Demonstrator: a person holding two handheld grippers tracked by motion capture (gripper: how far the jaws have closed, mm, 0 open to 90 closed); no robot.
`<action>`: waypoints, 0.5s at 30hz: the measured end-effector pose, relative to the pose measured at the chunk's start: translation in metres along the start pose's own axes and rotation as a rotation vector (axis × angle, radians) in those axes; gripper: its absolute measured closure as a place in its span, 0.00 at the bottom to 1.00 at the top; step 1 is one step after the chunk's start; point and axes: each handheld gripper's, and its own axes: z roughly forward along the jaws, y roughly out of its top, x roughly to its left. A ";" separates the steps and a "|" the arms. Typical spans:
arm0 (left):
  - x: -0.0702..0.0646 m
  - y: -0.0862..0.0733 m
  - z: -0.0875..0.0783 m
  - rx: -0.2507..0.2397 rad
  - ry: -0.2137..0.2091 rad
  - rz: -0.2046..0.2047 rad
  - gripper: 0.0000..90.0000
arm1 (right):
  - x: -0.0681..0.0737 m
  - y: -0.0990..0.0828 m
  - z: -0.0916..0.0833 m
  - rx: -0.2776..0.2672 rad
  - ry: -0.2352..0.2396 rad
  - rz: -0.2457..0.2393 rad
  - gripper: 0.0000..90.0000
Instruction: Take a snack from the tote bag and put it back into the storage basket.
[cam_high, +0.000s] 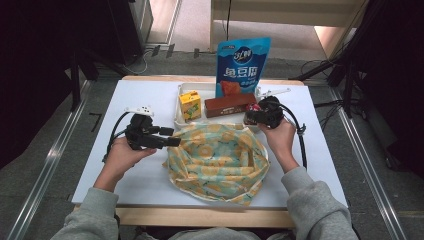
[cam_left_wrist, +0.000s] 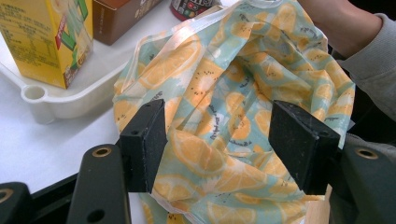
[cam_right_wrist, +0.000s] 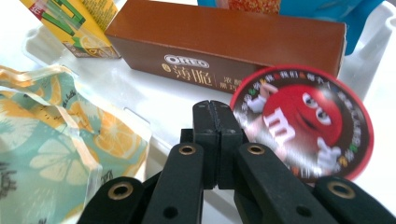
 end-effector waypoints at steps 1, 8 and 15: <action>0.000 0.000 0.000 0.000 0.001 0.002 0.42 | 0.000 -0.002 -0.001 -0.003 0.002 -0.002 1.00; 0.000 -0.001 0.000 0.006 0.007 -0.003 0.42 | -0.008 -0.010 -0.009 -0.020 -0.002 0.010 1.00; 0.001 -0.001 0.001 0.009 0.004 -0.002 0.42 | -0.017 -0.015 -0.013 -0.030 -0.012 0.030 1.00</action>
